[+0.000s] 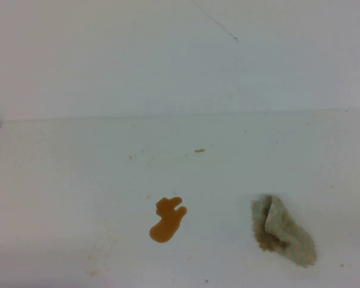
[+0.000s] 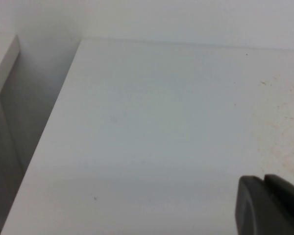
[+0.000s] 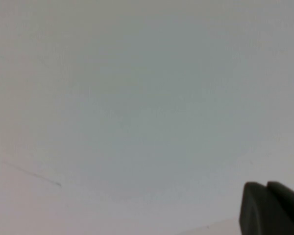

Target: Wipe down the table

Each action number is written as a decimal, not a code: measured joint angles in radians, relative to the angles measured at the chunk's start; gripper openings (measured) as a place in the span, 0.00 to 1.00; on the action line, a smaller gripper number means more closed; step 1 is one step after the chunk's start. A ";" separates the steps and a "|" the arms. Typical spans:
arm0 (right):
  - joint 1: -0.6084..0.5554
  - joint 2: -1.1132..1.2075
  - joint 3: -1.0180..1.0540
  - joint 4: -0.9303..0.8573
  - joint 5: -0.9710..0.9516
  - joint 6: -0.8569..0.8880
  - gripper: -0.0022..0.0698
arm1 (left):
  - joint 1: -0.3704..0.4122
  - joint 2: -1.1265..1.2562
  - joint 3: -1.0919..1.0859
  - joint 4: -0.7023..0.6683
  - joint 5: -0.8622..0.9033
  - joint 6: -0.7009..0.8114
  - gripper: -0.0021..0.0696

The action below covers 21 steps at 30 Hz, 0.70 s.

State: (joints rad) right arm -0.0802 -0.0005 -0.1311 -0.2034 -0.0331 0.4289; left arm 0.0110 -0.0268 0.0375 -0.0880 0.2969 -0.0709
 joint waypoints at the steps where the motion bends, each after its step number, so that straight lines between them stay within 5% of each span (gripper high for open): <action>1: 0.000 0.000 -0.040 -0.005 0.080 0.000 0.03 | 0.000 0.000 0.000 0.000 0.000 0.000 0.03; 7: 0.000 0.187 -0.239 0.005 0.426 -0.071 0.03 | 0.000 0.000 0.000 0.000 0.000 0.000 0.03; 10: 0.000 0.344 -0.329 0.095 0.494 -0.301 0.03 | 0.000 0.000 0.000 0.000 0.000 0.000 0.03; 15: 0.011 0.539 -0.452 0.266 0.505 -0.826 0.03 | 0.000 0.000 0.000 0.000 0.000 0.000 0.03; 21: 0.084 0.652 -0.479 0.583 0.321 -1.003 0.03 | 0.000 0.000 0.000 0.000 0.000 0.000 0.03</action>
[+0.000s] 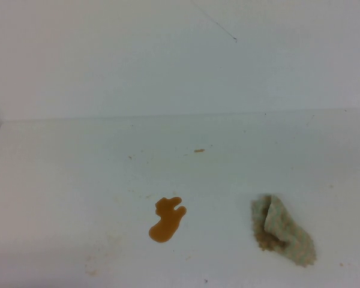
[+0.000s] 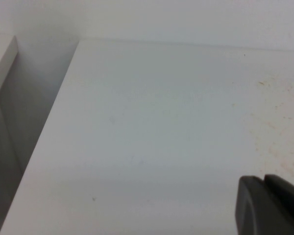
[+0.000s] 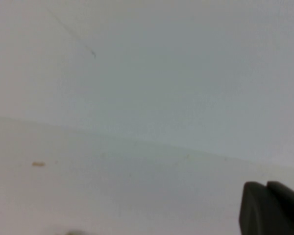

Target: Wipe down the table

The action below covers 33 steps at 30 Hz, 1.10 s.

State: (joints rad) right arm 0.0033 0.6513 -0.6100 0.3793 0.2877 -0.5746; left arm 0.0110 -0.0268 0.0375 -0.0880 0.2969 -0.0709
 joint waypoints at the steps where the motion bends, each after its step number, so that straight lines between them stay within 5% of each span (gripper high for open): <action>1: 0.012 0.030 -0.002 0.017 0.005 -0.017 0.03 | 0.000 0.000 0.000 0.000 0.000 0.000 0.03; 7: 0.101 0.266 -0.082 0.028 0.147 -0.174 0.03 | 0.000 0.000 0.000 0.000 0.000 0.000 0.03; 16: 0.241 0.651 -0.281 0.117 0.225 -0.189 0.04 | 0.000 0.000 0.000 0.000 0.000 0.000 0.03; 25: 0.287 0.931 -0.357 0.203 0.258 -0.187 0.43 | 0.000 0.000 0.000 0.000 0.000 0.000 0.03; 33: 0.287 1.088 -0.359 0.235 0.195 -0.187 0.49 | 0.000 0.000 0.000 0.000 0.000 0.000 0.03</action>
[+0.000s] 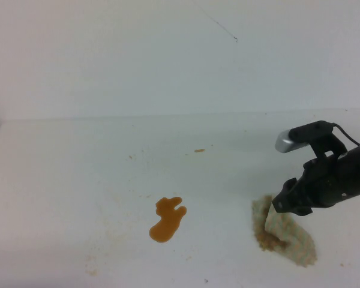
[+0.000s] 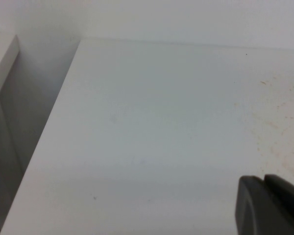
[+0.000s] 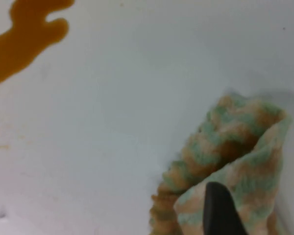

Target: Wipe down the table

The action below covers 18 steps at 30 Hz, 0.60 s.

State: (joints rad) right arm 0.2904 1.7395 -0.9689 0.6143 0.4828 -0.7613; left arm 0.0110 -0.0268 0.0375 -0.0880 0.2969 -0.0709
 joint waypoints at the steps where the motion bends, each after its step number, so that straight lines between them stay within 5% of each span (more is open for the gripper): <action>1: 0.000 0.015 0.000 0.009 -0.014 0.000 0.50 | 0.000 0.000 0.000 0.000 0.000 0.000 0.03; 9: 0.000 0.113 -0.026 0.038 -0.045 -0.009 0.48 | 0.000 0.000 0.000 0.000 0.000 0.000 0.03; 15: 0.000 0.154 -0.129 0.038 0.095 -0.065 0.14 | 0.000 0.000 0.000 0.000 0.000 0.000 0.03; 18: 0.000 0.158 -0.200 0.059 0.157 -0.081 0.07 | 0.000 0.000 0.000 0.000 0.000 0.000 0.03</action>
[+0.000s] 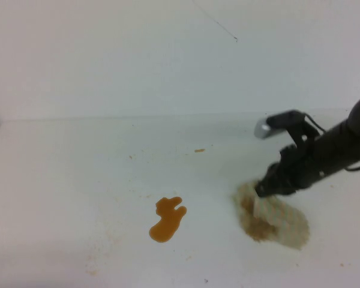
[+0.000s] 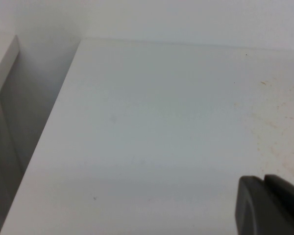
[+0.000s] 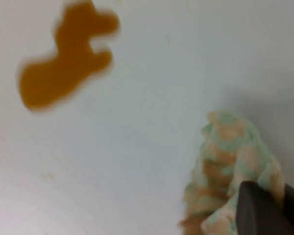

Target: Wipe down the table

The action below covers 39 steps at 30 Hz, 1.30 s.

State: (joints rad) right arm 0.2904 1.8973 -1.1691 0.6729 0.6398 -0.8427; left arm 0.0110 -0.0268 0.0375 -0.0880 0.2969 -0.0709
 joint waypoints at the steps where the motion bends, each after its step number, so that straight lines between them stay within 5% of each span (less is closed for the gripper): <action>1: 0.000 0.000 -0.023 0.018 0.011 -0.002 0.07 | 0.000 0.000 0.000 0.000 0.000 0.000 0.03; 13: 0.122 0.000 -0.215 0.236 0.137 -0.094 0.06 | 0.000 0.000 0.000 0.000 0.000 0.000 0.03; 20: 0.258 0.052 -0.216 0.364 0.107 -0.160 0.06 | 0.000 0.000 0.000 0.000 0.000 0.000 0.03; 29: 0.268 0.246 -0.265 0.459 0.004 -0.304 0.07 | 0.000 0.000 0.000 0.000 0.000 0.000 0.03; 31: 0.268 0.247 -0.287 0.459 0.009 -0.328 0.12 | 0.000 0.000 0.000 0.000 0.000 0.000 0.03; 36: 0.268 0.237 -0.374 0.424 0.002 -0.290 0.51 | 0.000 0.000 0.000 0.000 0.000 0.000 0.03; 39: 0.268 0.236 -0.428 0.340 0.020 -0.248 0.64 | 0.000 0.000 0.000 0.000 0.000 0.000 0.03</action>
State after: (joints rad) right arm 0.5587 2.1329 -1.5967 1.0130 0.6597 -1.0907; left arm 0.0110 -0.0268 0.0375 -0.0880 0.2969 -0.0709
